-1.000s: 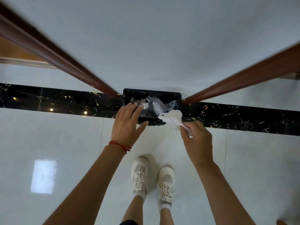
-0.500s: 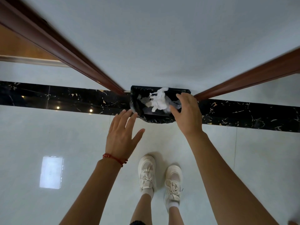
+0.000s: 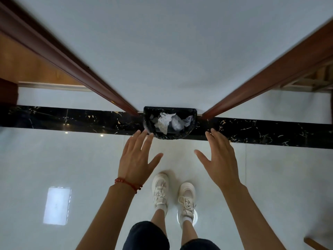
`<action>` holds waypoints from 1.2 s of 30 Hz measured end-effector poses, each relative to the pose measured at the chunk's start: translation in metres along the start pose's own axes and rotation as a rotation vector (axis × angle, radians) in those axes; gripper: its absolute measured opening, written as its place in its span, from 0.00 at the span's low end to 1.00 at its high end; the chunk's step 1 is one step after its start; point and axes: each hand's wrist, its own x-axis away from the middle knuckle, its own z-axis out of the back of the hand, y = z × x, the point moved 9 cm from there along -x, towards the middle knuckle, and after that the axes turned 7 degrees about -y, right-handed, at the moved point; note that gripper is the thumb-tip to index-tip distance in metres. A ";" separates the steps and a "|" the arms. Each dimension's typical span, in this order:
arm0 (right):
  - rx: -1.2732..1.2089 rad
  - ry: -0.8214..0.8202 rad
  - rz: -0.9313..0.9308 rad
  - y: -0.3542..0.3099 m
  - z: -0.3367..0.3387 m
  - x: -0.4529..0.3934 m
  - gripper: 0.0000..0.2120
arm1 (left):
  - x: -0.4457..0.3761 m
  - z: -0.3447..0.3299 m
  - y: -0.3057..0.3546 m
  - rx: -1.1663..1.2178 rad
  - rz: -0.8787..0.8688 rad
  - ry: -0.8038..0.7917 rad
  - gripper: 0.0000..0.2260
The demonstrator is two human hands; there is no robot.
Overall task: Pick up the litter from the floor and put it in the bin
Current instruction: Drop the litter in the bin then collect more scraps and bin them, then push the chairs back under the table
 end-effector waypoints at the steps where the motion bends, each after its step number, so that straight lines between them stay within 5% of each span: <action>1: 0.005 -0.015 -0.011 0.000 0.008 0.010 0.28 | 0.007 0.008 0.007 -0.009 -0.003 -0.009 0.26; 14: 0.000 0.088 -0.068 -0.018 0.155 0.147 0.26 | 0.105 0.129 0.106 -0.093 -0.065 -0.047 0.35; 18: -0.004 0.154 -0.122 -0.013 0.186 0.183 0.36 | 0.115 0.159 0.134 -0.136 -0.129 -0.018 0.32; 23: -0.038 0.176 -0.260 0.000 0.202 0.218 0.27 | 0.116 0.183 0.178 -0.179 -0.286 -0.006 0.28; 28: -0.084 0.286 -0.377 0.000 0.217 0.261 0.46 | 0.115 0.192 0.213 -0.179 -0.482 0.007 0.23; 33: -0.151 0.322 -0.603 0.012 0.205 0.311 0.28 | 0.127 0.183 0.246 -0.251 -0.725 -0.083 0.25; 36: -0.189 0.360 -0.728 0.016 0.196 0.350 0.27 | 0.138 0.182 0.263 -0.296 -0.821 -0.102 0.24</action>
